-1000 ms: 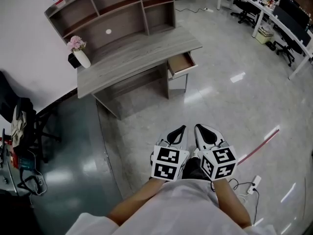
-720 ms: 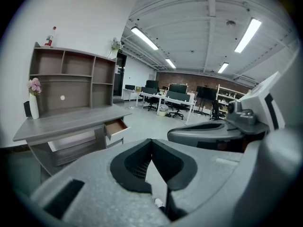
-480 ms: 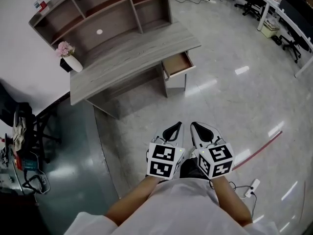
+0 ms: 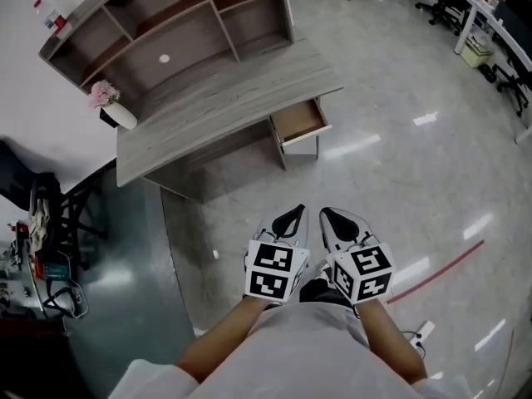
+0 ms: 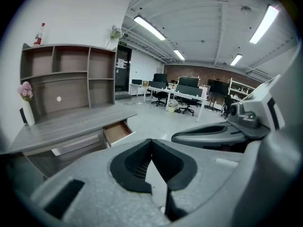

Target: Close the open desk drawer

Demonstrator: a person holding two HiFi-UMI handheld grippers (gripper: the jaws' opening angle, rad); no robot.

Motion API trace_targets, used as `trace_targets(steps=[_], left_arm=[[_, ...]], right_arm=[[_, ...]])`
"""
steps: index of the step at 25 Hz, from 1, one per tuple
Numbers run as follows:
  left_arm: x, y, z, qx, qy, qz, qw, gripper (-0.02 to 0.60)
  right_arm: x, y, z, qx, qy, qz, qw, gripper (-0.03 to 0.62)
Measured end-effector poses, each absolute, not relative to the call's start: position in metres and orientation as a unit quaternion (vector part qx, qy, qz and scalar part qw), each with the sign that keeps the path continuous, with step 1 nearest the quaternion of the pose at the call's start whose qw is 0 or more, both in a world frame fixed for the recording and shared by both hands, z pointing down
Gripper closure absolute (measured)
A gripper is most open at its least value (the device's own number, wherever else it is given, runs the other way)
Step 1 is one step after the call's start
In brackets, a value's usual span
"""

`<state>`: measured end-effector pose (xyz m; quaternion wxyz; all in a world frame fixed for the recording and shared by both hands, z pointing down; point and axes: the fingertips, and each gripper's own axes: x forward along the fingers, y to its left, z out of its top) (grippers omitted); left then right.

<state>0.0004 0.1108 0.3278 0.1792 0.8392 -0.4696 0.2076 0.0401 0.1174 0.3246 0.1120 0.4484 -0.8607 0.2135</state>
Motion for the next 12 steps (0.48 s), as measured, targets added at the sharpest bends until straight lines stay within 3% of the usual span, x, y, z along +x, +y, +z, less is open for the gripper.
trace_targets(steps=[12], left_arm=[[0.05,0.07,0.309,0.835,-0.488,0.209,0.149,0.578]], right_arm=[[0.087,0.073,0.314,0.433,-0.873,0.204,0.096,0.592]])
